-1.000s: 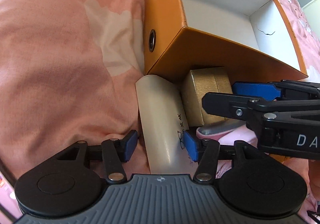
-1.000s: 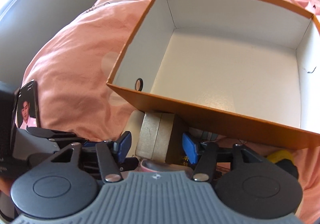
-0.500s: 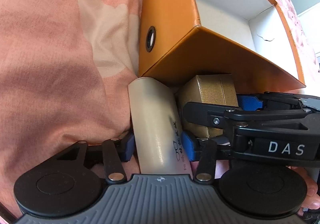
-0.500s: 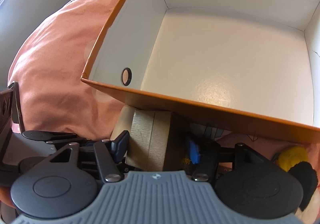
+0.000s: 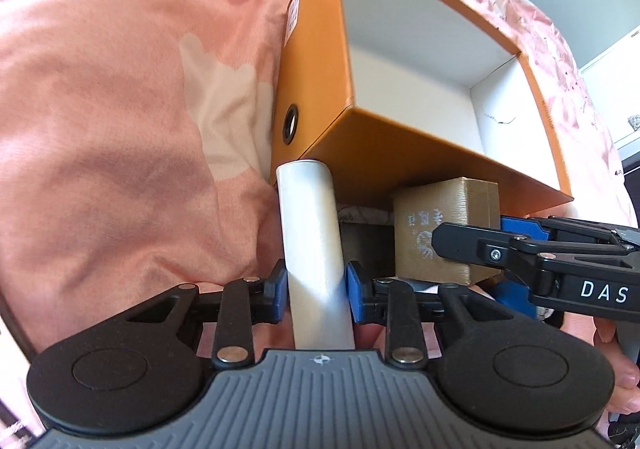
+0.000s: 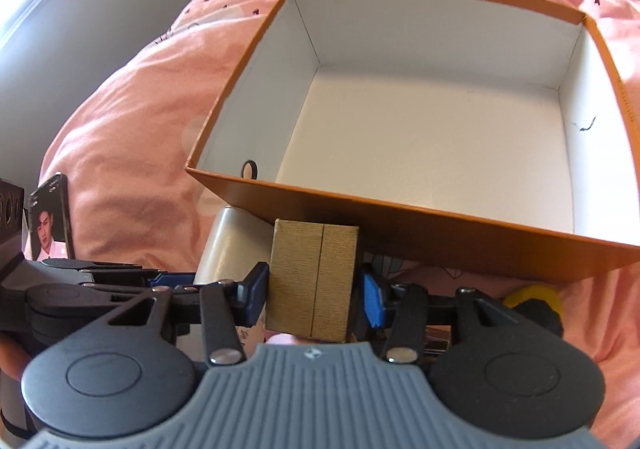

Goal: Organize objects
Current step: 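Lift the glasses case with the left tool while the right carries the tan box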

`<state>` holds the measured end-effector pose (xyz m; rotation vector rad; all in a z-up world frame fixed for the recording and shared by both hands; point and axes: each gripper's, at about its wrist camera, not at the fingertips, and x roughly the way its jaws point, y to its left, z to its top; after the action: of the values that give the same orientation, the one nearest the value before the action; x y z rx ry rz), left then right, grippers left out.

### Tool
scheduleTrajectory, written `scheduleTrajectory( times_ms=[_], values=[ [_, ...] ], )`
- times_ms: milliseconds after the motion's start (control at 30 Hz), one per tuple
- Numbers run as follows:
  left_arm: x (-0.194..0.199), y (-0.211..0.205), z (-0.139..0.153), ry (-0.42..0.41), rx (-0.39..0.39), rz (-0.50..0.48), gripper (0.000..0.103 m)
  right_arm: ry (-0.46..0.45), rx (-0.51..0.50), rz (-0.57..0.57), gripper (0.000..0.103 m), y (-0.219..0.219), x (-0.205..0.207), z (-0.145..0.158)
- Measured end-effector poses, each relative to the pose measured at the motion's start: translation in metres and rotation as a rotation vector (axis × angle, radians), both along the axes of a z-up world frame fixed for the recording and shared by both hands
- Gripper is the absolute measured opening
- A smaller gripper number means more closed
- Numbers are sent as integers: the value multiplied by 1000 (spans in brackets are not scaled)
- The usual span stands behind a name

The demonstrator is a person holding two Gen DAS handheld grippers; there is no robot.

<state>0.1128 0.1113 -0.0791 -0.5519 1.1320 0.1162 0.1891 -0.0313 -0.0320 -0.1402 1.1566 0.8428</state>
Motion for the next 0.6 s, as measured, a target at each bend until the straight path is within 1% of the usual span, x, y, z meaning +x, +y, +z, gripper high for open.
scheduleTrajectory(
  times_ms=[67, 133, 200, 300, 333, 400, 533, 600],
  values=[
    [1, 0, 9, -20, 6, -2, 32, -14, 20, 0, 50, -7, -3, 9],
    [-1, 2, 22, -46, 35, -16, 31, -25, 42, -1, 50, -14, -5, 18],
    [-17, 7, 38, -73, 55, -25, 31, -33, 69, 2, 50, -20, -7, 26],
    [-17, 1, 56, -111, 68, -32, 31, -52, 106, 0, 50, -29, -10, 40],
    [-33, 5, 70, -129, 70, -39, 31, -63, 119, -1, 50, -33, -11, 45],
    [-40, 6, 86, -164, 64, -52, 31, -84, 145, -3, 50, -40, -13, 55],
    [-36, 4, 117, -247, 85, -80, 31, -120, 200, -10, 50, -54, -11, 74],
    [-26, 2, 128, -281, 94, -90, 31, -145, 214, -21, 50, -58, -6, 82]
  ],
)
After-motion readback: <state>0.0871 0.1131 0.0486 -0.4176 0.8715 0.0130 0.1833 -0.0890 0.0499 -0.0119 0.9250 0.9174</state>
